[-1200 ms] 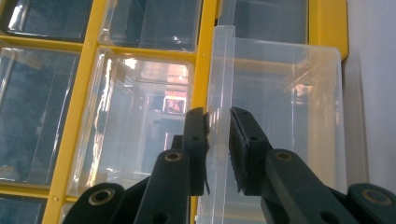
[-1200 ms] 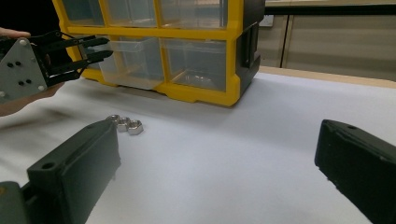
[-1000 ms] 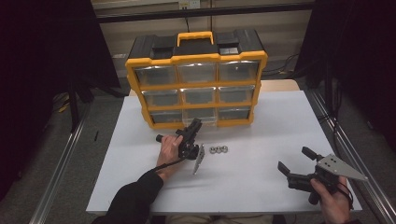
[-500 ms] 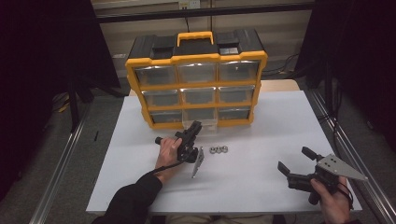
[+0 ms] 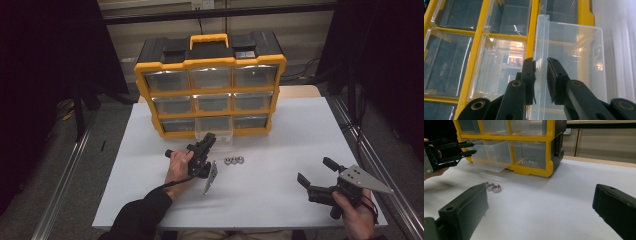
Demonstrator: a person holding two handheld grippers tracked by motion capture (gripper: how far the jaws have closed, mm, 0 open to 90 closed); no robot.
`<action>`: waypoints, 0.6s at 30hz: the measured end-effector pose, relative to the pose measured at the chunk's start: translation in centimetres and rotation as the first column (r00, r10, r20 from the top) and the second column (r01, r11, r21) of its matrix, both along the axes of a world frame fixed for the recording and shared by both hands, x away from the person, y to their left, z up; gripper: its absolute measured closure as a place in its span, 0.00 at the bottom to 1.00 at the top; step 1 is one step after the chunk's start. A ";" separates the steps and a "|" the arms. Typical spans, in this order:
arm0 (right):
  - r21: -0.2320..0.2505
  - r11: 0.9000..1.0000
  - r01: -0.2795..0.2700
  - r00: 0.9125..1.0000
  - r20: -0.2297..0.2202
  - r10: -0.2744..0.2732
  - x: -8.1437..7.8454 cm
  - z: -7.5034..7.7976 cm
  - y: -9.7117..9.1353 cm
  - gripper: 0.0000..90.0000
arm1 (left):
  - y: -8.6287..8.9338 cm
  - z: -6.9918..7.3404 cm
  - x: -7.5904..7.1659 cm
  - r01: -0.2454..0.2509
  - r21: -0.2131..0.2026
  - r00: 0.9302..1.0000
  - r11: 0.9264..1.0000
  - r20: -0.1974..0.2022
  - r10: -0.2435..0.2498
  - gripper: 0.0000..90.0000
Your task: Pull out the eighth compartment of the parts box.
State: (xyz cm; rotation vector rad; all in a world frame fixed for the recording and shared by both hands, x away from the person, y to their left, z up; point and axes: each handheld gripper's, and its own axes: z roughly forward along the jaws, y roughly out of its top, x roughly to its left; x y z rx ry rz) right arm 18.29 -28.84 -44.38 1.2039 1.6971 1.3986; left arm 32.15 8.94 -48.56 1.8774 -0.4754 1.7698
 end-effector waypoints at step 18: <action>-0.001 1.000 -0.001 1.000 0.001 0.001 0.0 0.0 0.0 0.00 | 0.2 0.2 -0.8 0.022 -0.011 1.000 1.000 -0.016 -0.022 0.86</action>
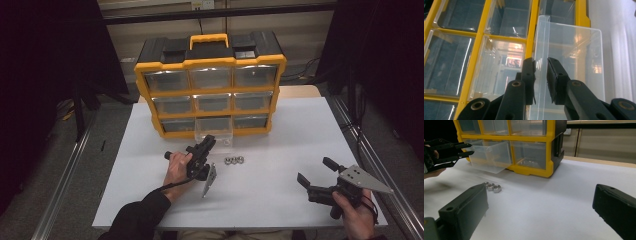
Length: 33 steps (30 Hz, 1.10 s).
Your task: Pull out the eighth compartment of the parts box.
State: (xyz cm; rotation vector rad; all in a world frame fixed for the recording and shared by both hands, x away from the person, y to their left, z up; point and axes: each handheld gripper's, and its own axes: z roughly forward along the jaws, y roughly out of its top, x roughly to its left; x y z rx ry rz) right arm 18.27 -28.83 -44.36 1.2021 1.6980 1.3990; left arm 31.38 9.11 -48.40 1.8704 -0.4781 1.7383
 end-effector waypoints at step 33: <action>0.000 1.000 -0.004 1.000 0.002 0.004 0.0 0.0 0.0 0.00 | 0.6 0.2 -0.7 -0.011 -0.068 0.995 0.998 -0.096 0.005 0.83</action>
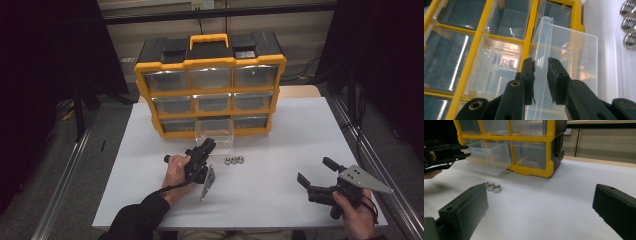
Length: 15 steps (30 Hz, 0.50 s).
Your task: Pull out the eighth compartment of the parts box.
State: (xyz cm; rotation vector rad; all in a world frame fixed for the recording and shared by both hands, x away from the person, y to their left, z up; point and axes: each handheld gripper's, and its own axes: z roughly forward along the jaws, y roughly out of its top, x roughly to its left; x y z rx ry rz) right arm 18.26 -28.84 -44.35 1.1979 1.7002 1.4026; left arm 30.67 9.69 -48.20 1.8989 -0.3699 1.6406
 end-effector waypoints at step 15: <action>0.001 1.000 0.001 1.000 0.000 -0.001 0.0 0.0 0.0 0.00 | 1.3 1.4 -0.4 -0.036 -0.338 0.949 0.941 -0.306 -0.073 0.61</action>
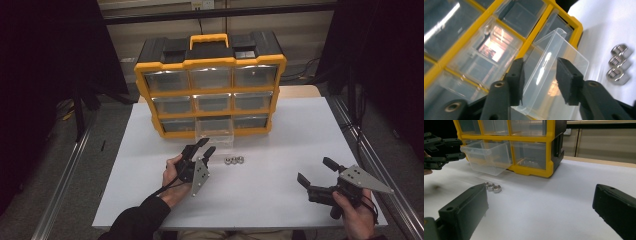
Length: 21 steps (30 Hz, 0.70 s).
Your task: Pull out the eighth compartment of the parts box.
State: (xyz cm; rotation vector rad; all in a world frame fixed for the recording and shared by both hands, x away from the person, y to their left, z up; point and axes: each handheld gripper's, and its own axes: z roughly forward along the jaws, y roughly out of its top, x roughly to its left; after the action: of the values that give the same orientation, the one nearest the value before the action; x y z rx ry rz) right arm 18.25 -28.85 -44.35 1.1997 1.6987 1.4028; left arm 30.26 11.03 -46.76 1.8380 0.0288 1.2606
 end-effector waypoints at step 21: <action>-0.001 1.000 0.002 1.000 0.000 -0.002 0.0 0.0 0.0 0.00 | 3.7 2.2 1.0 -0.163 -0.333 0.858 0.929 -0.512 -0.034 0.12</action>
State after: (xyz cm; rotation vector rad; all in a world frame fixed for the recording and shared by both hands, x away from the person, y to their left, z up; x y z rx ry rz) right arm 18.24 -28.89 -44.36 1.1998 1.6979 1.4007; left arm 31.25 14.72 -44.59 1.7920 0.5885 0.7092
